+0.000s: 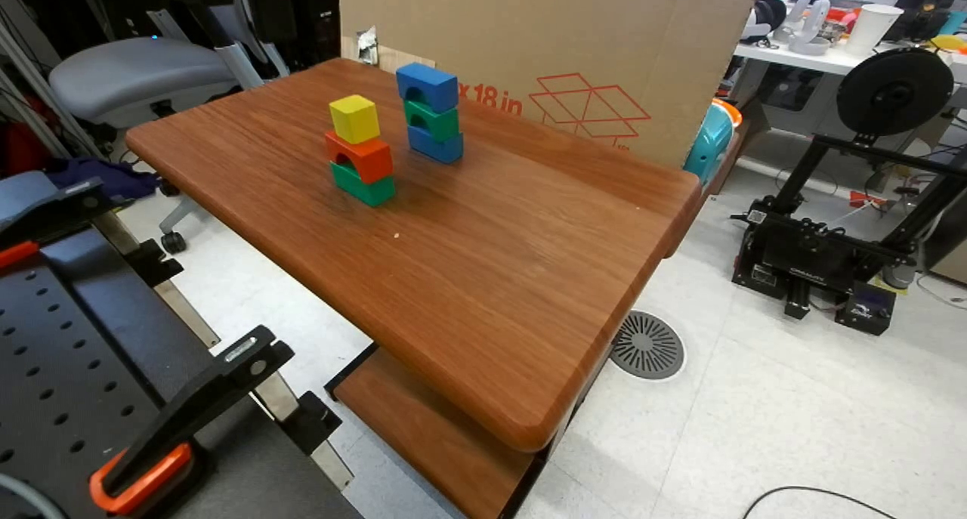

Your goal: Put the yellow block on top of the orange block

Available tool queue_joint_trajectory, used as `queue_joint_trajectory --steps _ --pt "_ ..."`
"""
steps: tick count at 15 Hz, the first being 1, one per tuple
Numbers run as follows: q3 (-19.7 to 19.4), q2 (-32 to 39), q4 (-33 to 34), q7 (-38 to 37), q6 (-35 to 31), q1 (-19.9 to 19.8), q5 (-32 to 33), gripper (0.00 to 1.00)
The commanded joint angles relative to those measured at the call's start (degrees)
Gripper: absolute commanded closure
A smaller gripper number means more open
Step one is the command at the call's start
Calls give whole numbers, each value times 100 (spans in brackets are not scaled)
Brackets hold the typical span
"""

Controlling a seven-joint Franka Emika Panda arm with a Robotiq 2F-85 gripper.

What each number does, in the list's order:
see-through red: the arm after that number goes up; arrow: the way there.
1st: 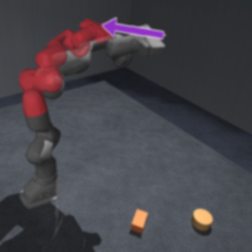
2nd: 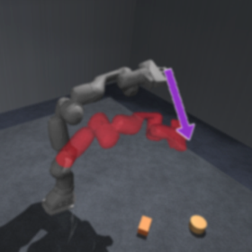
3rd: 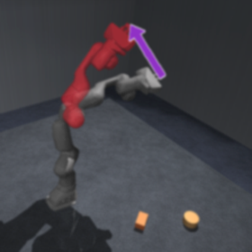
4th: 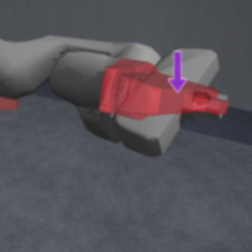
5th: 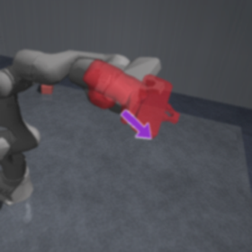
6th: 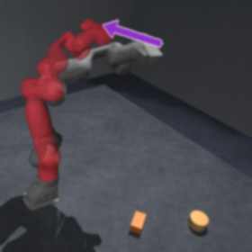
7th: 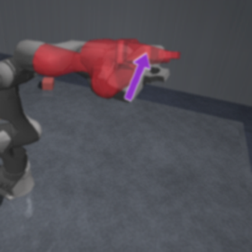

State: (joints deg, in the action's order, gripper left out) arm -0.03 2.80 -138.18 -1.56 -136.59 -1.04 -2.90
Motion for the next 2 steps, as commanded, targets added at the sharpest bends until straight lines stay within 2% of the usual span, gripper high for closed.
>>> queue_joint_trajectory --steps 1,2 --pt "-19 -42 -31 2 24 17 -1 0" --pt "-19 -47 -46 2 25 17 -2 0"
